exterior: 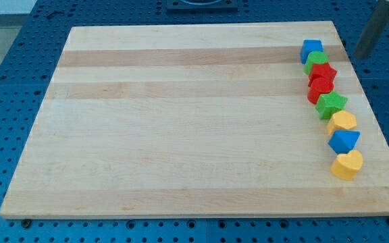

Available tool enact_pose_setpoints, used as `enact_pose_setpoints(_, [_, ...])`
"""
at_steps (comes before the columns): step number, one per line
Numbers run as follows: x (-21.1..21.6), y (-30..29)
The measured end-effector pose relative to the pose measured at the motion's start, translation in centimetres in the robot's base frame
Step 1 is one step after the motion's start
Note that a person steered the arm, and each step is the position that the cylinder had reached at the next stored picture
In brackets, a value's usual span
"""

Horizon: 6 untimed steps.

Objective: Push the blue cube to the left and a bit up

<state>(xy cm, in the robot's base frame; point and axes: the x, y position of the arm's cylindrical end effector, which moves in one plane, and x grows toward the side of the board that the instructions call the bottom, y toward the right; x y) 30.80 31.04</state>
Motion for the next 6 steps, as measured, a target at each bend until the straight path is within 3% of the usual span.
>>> enact_pose_setpoints(3, [0.0,-7.7])
enact_pose_setpoints(6, [-2.5,-9.8])
